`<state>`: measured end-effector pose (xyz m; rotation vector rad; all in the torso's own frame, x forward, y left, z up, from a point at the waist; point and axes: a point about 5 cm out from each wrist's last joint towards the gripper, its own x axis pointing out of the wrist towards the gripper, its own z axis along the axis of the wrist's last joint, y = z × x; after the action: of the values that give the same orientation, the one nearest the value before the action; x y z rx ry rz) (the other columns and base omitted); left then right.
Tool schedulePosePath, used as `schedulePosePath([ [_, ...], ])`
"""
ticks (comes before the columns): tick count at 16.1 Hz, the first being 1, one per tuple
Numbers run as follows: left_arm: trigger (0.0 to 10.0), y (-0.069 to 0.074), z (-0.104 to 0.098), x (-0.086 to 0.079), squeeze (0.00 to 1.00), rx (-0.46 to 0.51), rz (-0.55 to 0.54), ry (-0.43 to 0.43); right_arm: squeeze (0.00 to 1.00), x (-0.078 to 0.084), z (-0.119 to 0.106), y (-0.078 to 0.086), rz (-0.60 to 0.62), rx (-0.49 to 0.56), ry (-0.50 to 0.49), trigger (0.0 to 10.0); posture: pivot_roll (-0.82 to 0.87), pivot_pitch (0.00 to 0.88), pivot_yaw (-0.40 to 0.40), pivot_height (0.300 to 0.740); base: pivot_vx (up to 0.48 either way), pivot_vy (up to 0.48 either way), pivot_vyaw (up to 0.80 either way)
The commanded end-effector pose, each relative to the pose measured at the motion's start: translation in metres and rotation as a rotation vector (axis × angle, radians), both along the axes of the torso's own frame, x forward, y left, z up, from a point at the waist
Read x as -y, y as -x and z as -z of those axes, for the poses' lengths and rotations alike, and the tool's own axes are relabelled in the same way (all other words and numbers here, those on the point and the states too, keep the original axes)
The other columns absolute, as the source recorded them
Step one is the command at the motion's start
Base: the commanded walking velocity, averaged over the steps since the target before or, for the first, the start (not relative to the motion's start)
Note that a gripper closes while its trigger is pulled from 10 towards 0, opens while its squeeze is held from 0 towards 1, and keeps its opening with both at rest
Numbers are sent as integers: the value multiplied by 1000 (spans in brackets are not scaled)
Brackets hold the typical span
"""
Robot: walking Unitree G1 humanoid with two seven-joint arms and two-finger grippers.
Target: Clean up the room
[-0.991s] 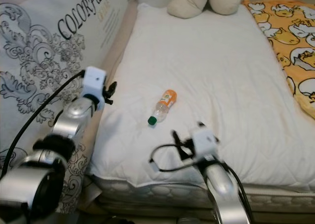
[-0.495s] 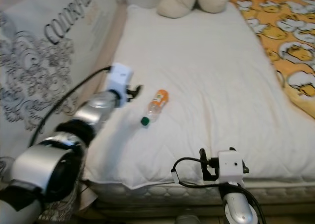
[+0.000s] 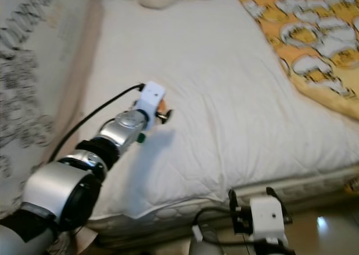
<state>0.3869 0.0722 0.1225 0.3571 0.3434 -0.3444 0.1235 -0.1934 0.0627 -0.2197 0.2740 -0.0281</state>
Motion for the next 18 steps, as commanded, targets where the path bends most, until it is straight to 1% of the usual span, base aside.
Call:
schedulePosePath([
  [1, 10000, 2, 11, -19, 1000, -33, -73, -39, 0, -4, -6, 7, -14, -1, 1, 10000, -511, 200, 139, 736, 0, 0, 0],
  [3, 10000, 2, 13, -29, 1000, -41, -124, -37, 0, -6, -9, 14, -23, -6, -1, 10000, -515, 216, 132, 736, 0, 0, 0],
  [4, 10000, 3, 19, -42, 0, -80, -187, 14, 0, -9, -16, 22, -49, -11, -9, 10000, -519, 230, 122, 736, 0, 0, 0],
  [7, 10000, 9, 29, -43, 0, -132, -195, 44, 0, -8, -16, 28, -62, -41, -6, 10000, -511, 245, 105, 736, 0, 0, 0],
  [9, 10000, 12, 35, -49, 0, -150, -231, 37, 0, -8, -18, 29, -81, -49, -2, 10000, -513, 255, 98, 736, 0, 0, 0],
  [11, 10000, 13, 37, -50, 0, -155, -236, 34, 0, -8, -19, 30, -86, -55, -1, 10000, -512, 255, 93, 736, 0, 0, 0],
  [12, 10000, 17, 43, -46, 0, -190, -202, 14, 0, -9, -19, 30, -99, -64, 0, 10000, -513, 252, 91, 736, 0, 0, 0],
  [13, 10000, 19, 45, -44, 0, -200, -174, -13, 0, -10, -18, 29, -103, -65, 0, 10000, -512, 251, 92, 736, 0, 0, 0],
  [14, 0, 20, 47, -43, 0, -206, -133, -49, 0, -11, -18, 26, -107, -65, 0, 10000, -511, 246, 93, 736, 0, 0, 0],
  [16, 0, 19, 46, -42, 0, -195, -111, -58, 0, -12, -18, 24, -111, -65, 0, 10000, -509, 243, 94, 736, 0, 0, 0],
  [18, 0, 16, 41, -40, 0, -161, -76, -88, 0, -12, -16, 20, -117, -64, -1, 10000, -500, 226, 99, 736, 0, 0, 0],
])
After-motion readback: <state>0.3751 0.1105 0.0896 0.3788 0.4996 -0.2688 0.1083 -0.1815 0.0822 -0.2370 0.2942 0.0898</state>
